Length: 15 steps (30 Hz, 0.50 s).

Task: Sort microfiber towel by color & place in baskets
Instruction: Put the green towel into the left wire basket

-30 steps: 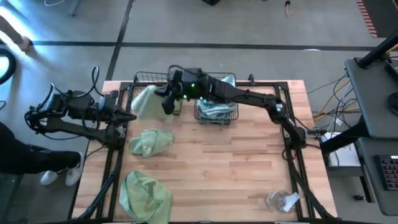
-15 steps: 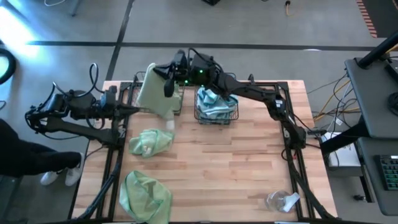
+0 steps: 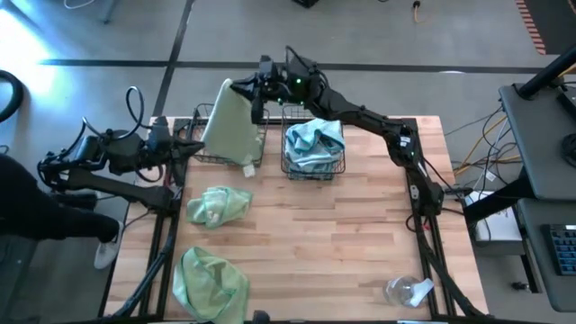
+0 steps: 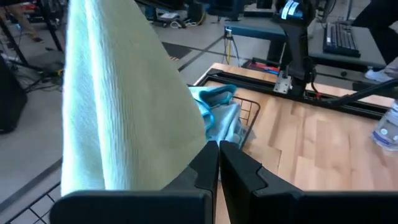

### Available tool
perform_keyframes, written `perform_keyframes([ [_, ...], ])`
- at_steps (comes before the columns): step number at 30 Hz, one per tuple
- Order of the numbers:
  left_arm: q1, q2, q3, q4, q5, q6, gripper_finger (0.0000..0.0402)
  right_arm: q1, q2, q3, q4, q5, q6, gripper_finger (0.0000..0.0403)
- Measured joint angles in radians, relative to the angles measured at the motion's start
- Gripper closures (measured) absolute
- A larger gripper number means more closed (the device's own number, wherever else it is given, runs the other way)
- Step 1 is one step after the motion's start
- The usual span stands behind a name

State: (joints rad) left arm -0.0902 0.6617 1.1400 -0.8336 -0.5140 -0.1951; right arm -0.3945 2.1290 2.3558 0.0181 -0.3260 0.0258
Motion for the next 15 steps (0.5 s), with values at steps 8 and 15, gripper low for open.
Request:
perform_keyframes([
  [8, 0.000, 0.012, 0.000, 0.001, -0.002, -0.001, 0.0402, -0.051, 0.016, 0.000, 0.182, -0.076, 0.058, 0.0394],
  [15, 0.000, 0.009, 0.000, 0.004, -0.003, -0.004, 0.0402, -0.057, 0.046, -0.001, 0.169, -0.101, 0.079, 0.0394],
])
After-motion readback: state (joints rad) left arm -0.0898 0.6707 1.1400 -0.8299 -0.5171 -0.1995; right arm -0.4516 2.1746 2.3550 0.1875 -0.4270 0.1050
